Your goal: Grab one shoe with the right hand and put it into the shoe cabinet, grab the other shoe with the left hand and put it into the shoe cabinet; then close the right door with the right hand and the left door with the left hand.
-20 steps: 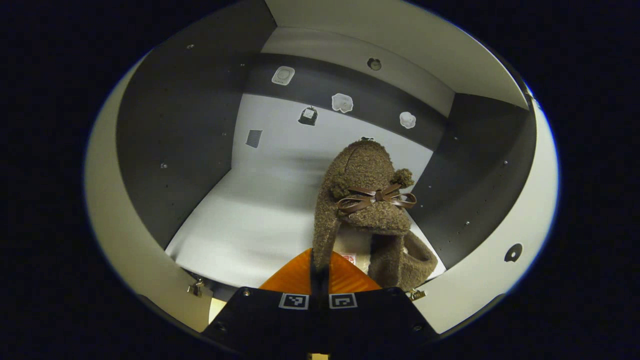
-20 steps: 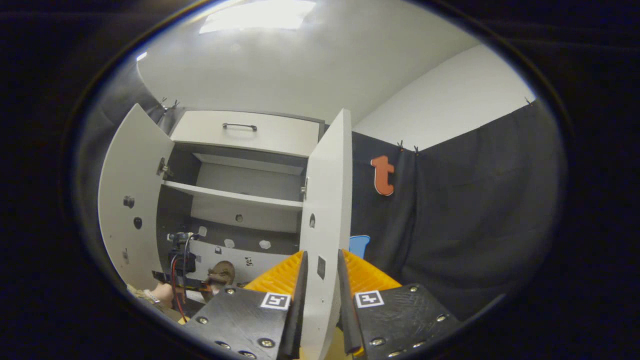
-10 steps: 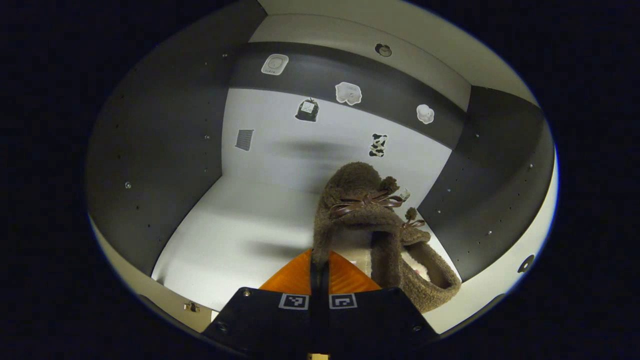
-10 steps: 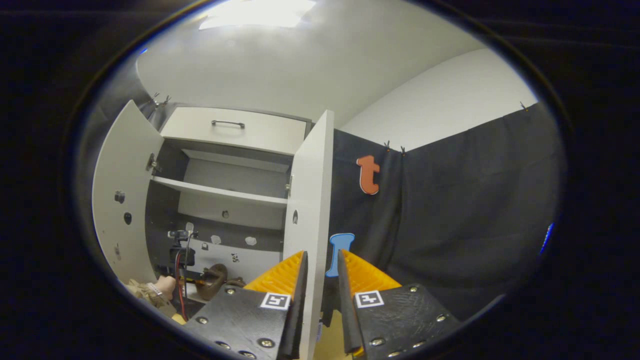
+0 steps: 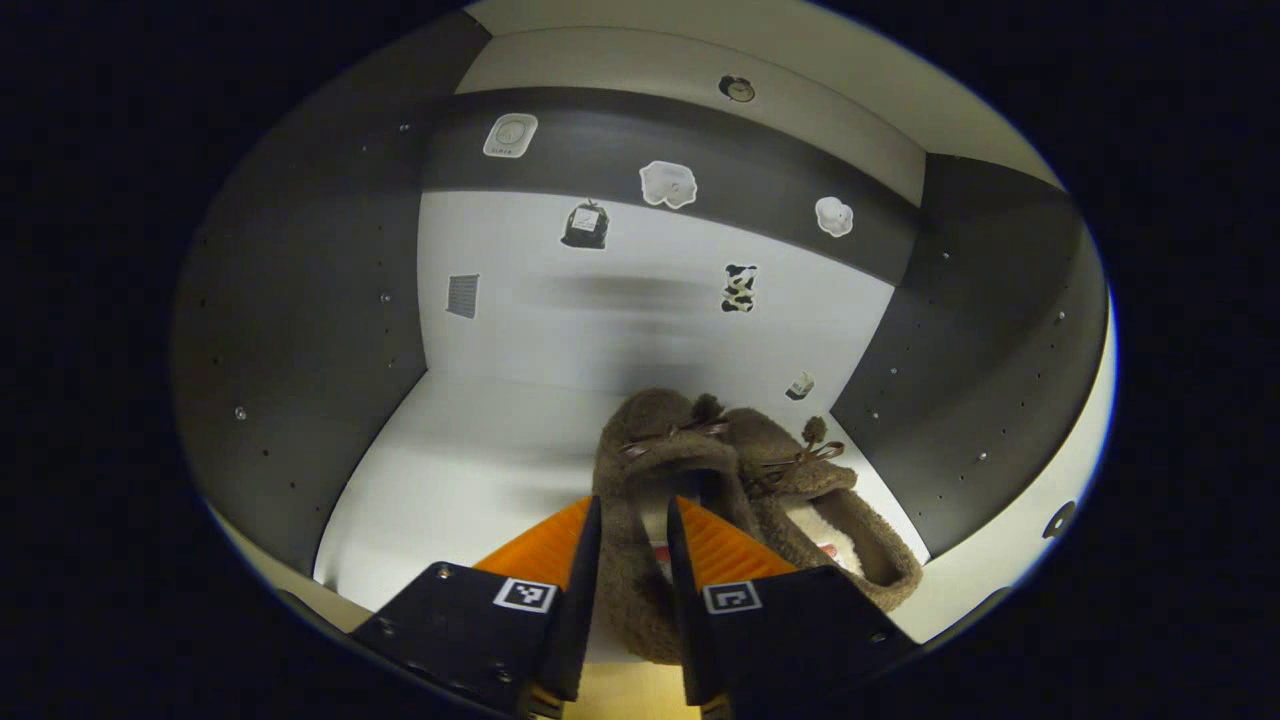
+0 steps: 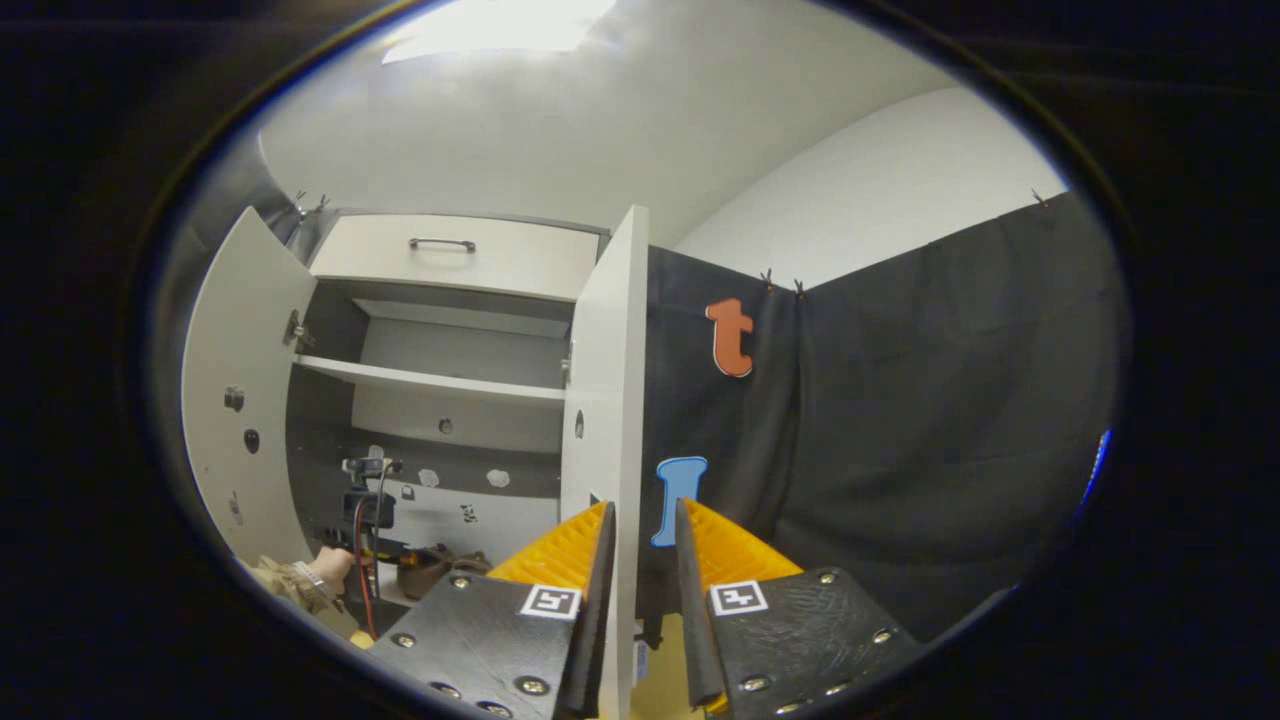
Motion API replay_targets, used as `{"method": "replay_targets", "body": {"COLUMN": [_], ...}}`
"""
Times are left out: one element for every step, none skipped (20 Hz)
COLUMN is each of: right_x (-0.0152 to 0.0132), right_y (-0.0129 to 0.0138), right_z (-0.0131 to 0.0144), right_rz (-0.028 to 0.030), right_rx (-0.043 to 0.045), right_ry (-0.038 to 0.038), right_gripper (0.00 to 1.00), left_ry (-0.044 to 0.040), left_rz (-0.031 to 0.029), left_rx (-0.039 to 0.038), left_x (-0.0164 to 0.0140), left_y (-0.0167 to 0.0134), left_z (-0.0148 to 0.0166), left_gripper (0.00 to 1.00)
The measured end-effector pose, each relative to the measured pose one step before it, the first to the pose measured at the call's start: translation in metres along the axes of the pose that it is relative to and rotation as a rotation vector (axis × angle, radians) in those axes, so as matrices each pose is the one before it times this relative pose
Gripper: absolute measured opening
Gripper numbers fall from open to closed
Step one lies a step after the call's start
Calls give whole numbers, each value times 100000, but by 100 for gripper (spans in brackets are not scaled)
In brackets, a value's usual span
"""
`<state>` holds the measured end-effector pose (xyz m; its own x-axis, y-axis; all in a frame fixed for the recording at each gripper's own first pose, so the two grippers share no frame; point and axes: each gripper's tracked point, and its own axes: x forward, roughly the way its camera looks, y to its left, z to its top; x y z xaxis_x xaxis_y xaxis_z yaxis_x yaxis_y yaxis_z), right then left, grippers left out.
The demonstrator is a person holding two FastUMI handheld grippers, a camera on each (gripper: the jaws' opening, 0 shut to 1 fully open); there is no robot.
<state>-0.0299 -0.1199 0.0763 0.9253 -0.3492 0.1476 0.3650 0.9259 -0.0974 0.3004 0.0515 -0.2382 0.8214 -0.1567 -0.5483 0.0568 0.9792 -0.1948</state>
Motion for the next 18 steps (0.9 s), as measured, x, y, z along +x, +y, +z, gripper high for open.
{"method": "replay_targets", "body": {"right_x": [76,-46,16,-43,-30,37,-7,36,59,-21,92,98,62,156,219,168,299,99], "right_y": [-176,-98,-227,-167,-212,-184,-272,-249,-162,-202,-153,-199,-267,-205,-153,-128,-157,-126], "right_z": [-139,3,-23,20,-98,-8,-144,-131,-157,-121,-189,-190,-320,-227,-269,-331,-354,-303], "right_rz": [-46,21,1,-8,-41,28,-38,-160,-26,-4,31,-76,-153,-134,-35,-80,52,214], "right_rx": [147,181,277,303,249,195,118,105,168,269,187,40,-101,-79,3,90,-8,-109], "right_ry": [206,124,-65,-115,-79,92,219,228,307,205,226,337,357,329,535,669,636,587], "right_gripper": [33,33,33,33,33,33,33,33,33,33,33,33,33,33,33,33,33,33], "left_ry": [-623,-745,-598,-827,-988,-1459,-1539,-1435,-1583,-1899,-1950,-2085,-2189,-2444,-2628,-2847,-2593,-2377], "left_rz": [-65,-228,-201,-29,-283,-453,-551,-572,-690,-961,-1048,-1014,-1332,-1307,-981,-827,-655,-351], "left_rx": [371,615,917,964,933,610,536,800,620,436,396,427,348,594,636,852,692,785], "left_x": [-319,-319,-359,-483,-484,-545,-703,-744,-882,-864,-971,-1138,-1102,-1192,-1318,-1278,-1342,-1369], "left_y": [-197,-148,-232,-149,-206,-233,-322,-297,-335,-395,-491,-426,-517,-509,-370,-271,-275,-143], "left_z": [149,345,93,306,310,429,436,444,395,524,532,624,574,694,705,809,639,641], "left_gripper": [42,42,38,56,60,75,72,74,74,80,80,80,74,74,74,74,74,74]}}
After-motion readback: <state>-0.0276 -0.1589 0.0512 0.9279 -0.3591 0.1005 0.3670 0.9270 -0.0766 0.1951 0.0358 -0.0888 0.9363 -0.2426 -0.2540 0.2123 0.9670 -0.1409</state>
